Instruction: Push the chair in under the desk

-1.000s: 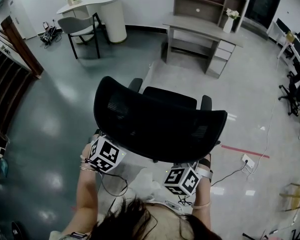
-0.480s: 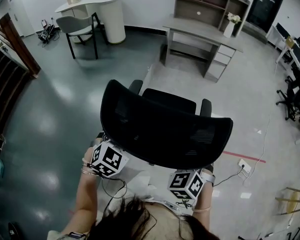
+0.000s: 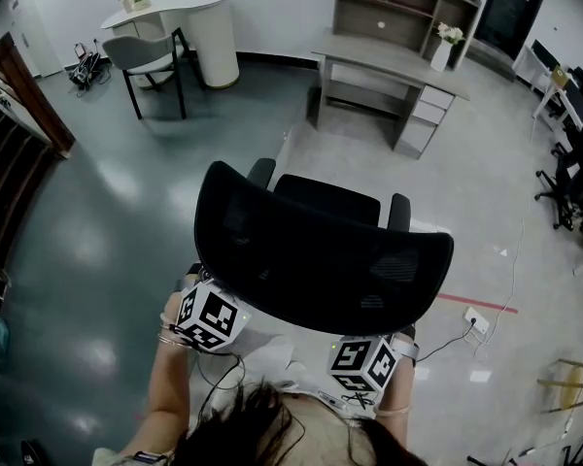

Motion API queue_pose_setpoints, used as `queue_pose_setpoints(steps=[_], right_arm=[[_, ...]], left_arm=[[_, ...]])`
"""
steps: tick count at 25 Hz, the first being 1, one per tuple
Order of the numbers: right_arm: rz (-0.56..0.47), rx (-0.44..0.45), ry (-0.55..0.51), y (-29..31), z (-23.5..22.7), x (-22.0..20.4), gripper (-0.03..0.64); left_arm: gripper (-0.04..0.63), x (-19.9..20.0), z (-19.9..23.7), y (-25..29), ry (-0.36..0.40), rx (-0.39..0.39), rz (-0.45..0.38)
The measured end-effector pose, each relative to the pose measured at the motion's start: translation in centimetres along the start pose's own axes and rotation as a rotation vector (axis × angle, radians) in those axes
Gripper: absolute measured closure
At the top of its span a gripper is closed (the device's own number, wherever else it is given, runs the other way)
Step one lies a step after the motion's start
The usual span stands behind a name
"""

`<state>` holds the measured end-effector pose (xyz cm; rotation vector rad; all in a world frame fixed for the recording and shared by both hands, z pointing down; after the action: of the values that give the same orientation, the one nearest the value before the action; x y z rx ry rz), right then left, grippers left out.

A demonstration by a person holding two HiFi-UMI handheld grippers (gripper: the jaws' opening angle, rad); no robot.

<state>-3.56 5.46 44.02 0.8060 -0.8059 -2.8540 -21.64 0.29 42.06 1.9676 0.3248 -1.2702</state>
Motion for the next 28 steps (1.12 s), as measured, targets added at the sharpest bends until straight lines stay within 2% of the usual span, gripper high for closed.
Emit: queue_pose_setpoints(steps=[19,28], right_arm=[[0.03,-0.014,0.019,2.5,-1.7,0.0,0.387],[0.043,-0.04,0.035,4.0,-3.0,-0.4,0.383]], left_arm=[[0.379,0.9,1.8,2.6,0.036,-0.018,-0.054],[0.379,1.8,2.8,4.7,0.06,-0.047,-0.054]])
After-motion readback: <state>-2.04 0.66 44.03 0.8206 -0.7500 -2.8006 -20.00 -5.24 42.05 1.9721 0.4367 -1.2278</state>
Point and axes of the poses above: the fingertips, and each gripper's own axes: y forward along the fingers, z to its left, x out of its top, the point moved 1 cm from there along -y, backward along the fingers, and after that the axes turned 15 degrees about -y, right-handed, at the moved point
